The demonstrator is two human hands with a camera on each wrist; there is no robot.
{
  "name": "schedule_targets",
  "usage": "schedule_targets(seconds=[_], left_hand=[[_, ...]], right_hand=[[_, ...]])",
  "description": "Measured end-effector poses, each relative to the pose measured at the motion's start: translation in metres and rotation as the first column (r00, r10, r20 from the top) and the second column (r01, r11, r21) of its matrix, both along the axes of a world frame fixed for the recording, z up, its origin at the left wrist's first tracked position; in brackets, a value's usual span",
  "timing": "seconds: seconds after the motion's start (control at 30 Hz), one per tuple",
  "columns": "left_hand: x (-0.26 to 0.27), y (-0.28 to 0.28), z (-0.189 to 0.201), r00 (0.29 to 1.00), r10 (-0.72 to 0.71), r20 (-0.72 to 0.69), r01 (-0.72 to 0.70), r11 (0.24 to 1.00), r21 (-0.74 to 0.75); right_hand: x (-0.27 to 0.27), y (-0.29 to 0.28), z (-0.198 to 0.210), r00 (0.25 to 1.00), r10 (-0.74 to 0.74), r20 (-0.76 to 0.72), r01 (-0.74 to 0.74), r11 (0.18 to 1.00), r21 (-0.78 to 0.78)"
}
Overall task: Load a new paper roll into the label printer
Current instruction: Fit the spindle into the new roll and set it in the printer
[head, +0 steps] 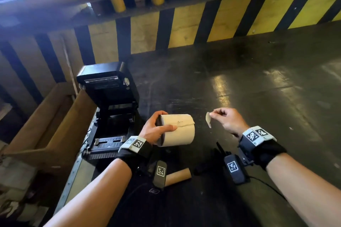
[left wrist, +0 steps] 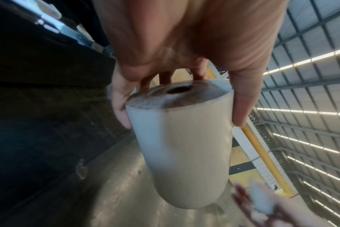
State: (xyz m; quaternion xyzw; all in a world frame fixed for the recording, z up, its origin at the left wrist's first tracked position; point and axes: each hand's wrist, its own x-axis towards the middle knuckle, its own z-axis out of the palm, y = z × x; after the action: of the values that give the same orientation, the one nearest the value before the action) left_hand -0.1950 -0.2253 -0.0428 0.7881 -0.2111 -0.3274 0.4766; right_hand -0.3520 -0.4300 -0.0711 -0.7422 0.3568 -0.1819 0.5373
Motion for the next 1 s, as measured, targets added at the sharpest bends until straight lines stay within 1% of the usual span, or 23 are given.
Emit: schedule_targets(seconds=[0.07, 0.1, 0.2, 0.27, 0.3, 0.4, 0.5, 0.63, 0.67, 0.73, 0.8, 0.83, 0.93, 0.97, 1.0], left_hand=[[0.001, -0.003, -0.007, 1.000, -0.003, 0.005, 0.003, 0.999, 0.039], [0.002, -0.005, -0.010, 1.000, -0.010, 0.005, 0.010, 0.998, 0.059], [0.004, -0.011, -0.020, 0.999, -0.035, -0.001, 0.035, 0.995, 0.093], [0.005, -0.016, -0.024, 0.999, -0.048, -0.007, 0.048, 0.993, 0.110], [0.005, -0.020, -0.025, 0.998, -0.056, -0.008, 0.056, 0.991, 0.118], [0.005, -0.028, -0.031, 0.997, -0.070, -0.013, 0.071, 0.988, 0.135], [0.006, -0.032, -0.038, 0.996, -0.086, -0.001, 0.085, 0.985, 0.148], [0.006, -0.034, -0.042, 0.996, -0.094, 0.004, 0.092, 0.984, 0.154], [0.007, -0.034, -0.042, 0.995, -0.095, 0.001, 0.094, 0.984, 0.153], [0.007, -0.031, -0.039, 0.996, -0.094, 0.003, 0.092, 0.986, 0.136], [0.009, -0.027, -0.035, 0.997, -0.081, 0.005, 0.080, 0.991, 0.107], [0.010, -0.026, -0.033, 0.997, -0.076, 0.008, 0.075, 0.993, 0.094], [0.009, -0.020, -0.023, 0.998, -0.062, 0.019, 0.061, 0.996, 0.064], [0.008, -0.017, -0.019, 0.998, -0.054, 0.025, 0.053, 0.997, 0.048], [0.006, -0.015, -0.014, 0.999, -0.046, 0.028, 0.045, 0.998, 0.032]], right_hand=[[-0.003, -0.019, -0.017, 0.986, 0.048, -0.161, -0.042, 0.998, 0.039], [-0.005, -0.028, -0.026, 0.974, 0.052, -0.221, -0.045, 0.998, 0.033], [-0.007, -0.047, -0.049, 0.930, 0.052, -0.364, -0.061, 0.998, -0.014], [-0.006, -0.053, -0.061, 0.883, 0.063, -0.464, -0.090, 0.995, -0.036], [-0.006, -0.056, -0.067, 0.858, 0.060, -0.510, -0.107, 0.992, -0.063], [-0.004, -0.056, -0.081, 0.811, 0.023, -0.585, -0.184, 0.959, -0.217], [-0.006, -0.051, -0.084, 0.783, -0.042, -0.620, -0.180, 0.940, -0.290], [-0.013, -0.047, -0.083, 0.774, -0.043, -0.632, -0.191, 0.935, -0.298], [-0.015, -0.047, -0.082, 0.786, -0.043, -0.617, -0.186, 0.935, -0.302], [-0.022, -0.044, -0.077, 0.841, -0.040, -0.540, -0.137, 0.949, -0.283], [-0.032, -0.038, -0.067, 0.877, 0.005, -0.481, -0.119, 0.971, -0.208], [-0.038, -0.034, -0.063, 0.866, 0.055, -0.496, -0.151, 0.976, -0.154], [-0.055, -0.015, -0.059, 0.758, 0.229, -0.611, -0.316, 0.948, -0.035], [-0.059, -0.009, -0.060, 0.740, 0.254, -0.623, -0.333, 0.943, -0.011], [-0.062, -0.003, -0.061, 0.737, 0.263, -0.622, -0.335, 0.942, 0.001]])
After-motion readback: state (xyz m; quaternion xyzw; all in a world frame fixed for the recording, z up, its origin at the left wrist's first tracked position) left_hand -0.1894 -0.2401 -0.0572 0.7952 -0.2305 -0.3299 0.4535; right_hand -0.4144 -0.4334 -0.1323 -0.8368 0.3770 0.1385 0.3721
